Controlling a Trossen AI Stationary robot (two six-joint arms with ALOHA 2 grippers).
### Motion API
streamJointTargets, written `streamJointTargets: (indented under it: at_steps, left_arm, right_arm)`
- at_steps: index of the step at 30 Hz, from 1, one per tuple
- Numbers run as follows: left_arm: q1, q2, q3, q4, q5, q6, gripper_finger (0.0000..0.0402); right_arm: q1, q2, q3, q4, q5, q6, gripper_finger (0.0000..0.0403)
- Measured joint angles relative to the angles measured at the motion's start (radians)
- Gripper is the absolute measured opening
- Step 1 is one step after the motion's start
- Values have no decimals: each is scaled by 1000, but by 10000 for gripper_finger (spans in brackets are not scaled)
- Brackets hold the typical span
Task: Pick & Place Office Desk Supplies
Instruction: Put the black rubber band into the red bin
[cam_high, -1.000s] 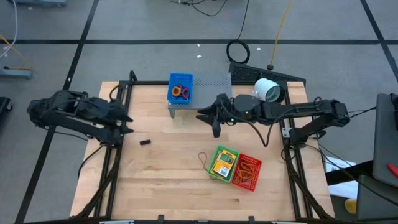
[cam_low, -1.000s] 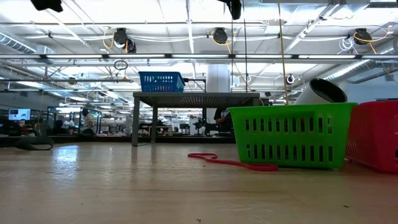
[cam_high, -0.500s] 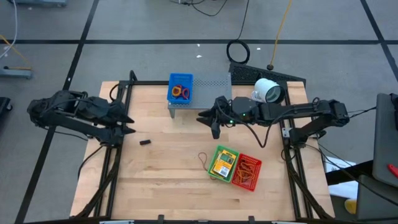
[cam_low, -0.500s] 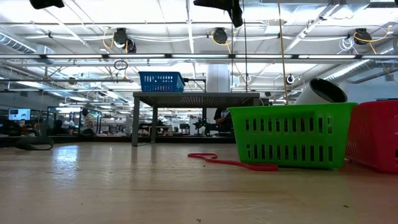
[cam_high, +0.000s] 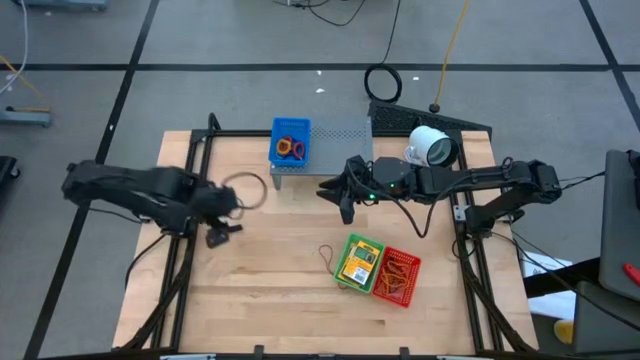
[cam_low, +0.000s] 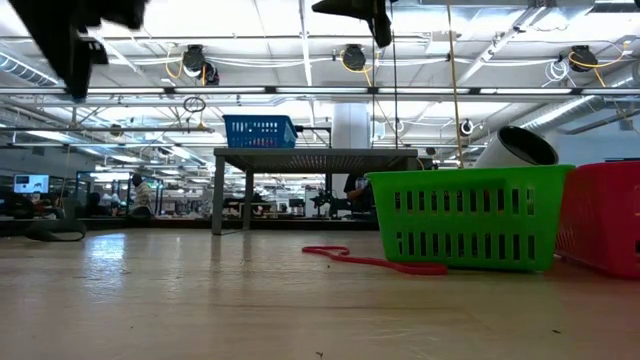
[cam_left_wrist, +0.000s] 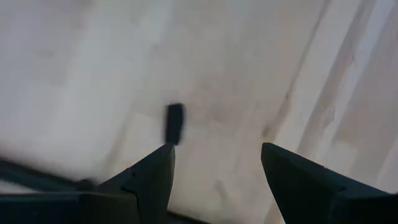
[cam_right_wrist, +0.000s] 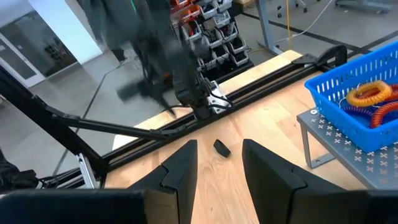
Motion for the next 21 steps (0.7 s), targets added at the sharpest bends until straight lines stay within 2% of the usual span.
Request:
streamJointTargets:
  at_steps: [4, 6, 13, 21]
  left_arm:
    - [0, 95, -114, 118, 109, 29, 251]
    - [0, 133, -161, 171, 122, 14, 251]
    - [0, 252, -244, 211, 62, -24, 251]
    - [32, 355, -250, 254, 28, 11, 251]
  right_arm:
    - [0, 0, 0, 1, -2, 0, 121]
    - [0, 0, 0, 1, -3, 0, 121]
    - [3, 0, 0, 3, -60, 1, 121]
    - [7, 0, 0, 3, -65, 27, 121]
